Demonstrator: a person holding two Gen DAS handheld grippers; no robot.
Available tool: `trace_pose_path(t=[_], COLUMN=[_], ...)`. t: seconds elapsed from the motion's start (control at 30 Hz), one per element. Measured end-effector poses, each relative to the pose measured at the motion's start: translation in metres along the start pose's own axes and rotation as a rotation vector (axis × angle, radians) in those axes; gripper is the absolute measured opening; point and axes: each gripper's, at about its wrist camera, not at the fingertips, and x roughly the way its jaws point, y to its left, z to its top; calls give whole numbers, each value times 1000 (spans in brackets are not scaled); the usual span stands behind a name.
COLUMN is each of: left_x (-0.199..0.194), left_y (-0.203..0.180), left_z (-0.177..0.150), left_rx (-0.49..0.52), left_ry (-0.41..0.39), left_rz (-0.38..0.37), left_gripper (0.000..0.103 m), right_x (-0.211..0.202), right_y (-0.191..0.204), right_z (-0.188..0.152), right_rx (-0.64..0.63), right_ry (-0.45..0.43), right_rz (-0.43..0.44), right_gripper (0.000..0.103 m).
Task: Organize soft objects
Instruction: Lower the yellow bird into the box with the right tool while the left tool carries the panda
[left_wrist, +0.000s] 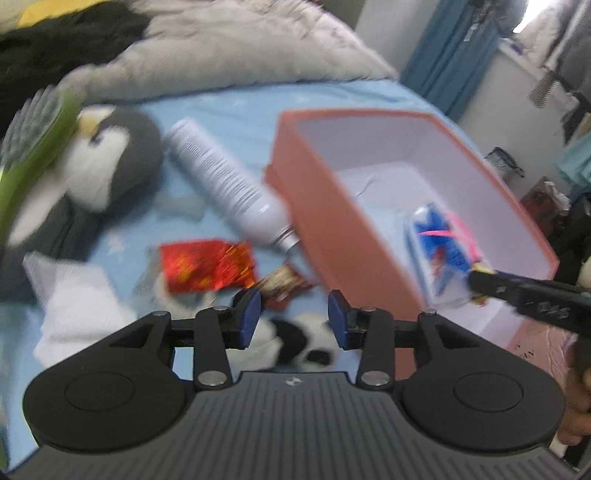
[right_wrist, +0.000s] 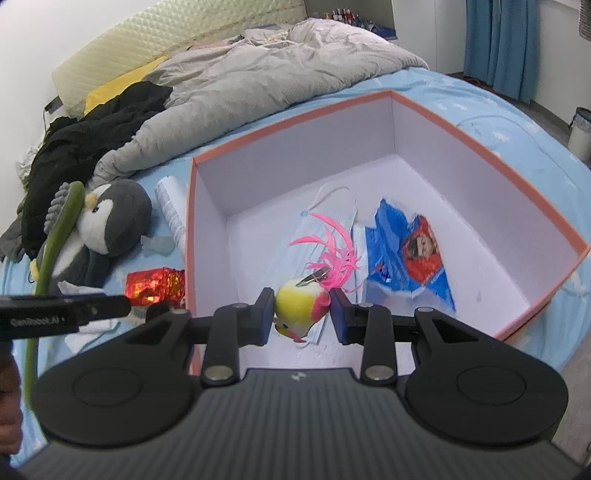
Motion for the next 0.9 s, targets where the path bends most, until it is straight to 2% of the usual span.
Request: trace_pose_path(t=[0.17, 0.2, 0.27, 0.6, 0.73, 0.9], left_x=[26, 32, 42, 63, 66, 66], left_y=[30, 35, 40, 62, 70, 75], left_z=[-19, -23, -29, -38, -42, -48], left_rx=[-81, -88, -105, -197, -265, -340], left_ry=[65, 78, 91, 87, 89, 72], left_rz=[16, 20, 19, -102, -162, -212], left_gripper=[47, 52, 55, 59, 59, 45], right_x=[6, 8, 10, 24, 28, 29], right_y=[1, 1, 0, 0, 3, 5], right_z=[-8, -9, -10, -15, -17, -17], right_rx=[7, 8, 4, -5, -13, -13], right_ry=[24, 28, 38, 74, 82, 87], right_rz=[-1, -1, -4, -9, -6, -3], right_gripper=[36, 36, 36, 36, 35, 36])
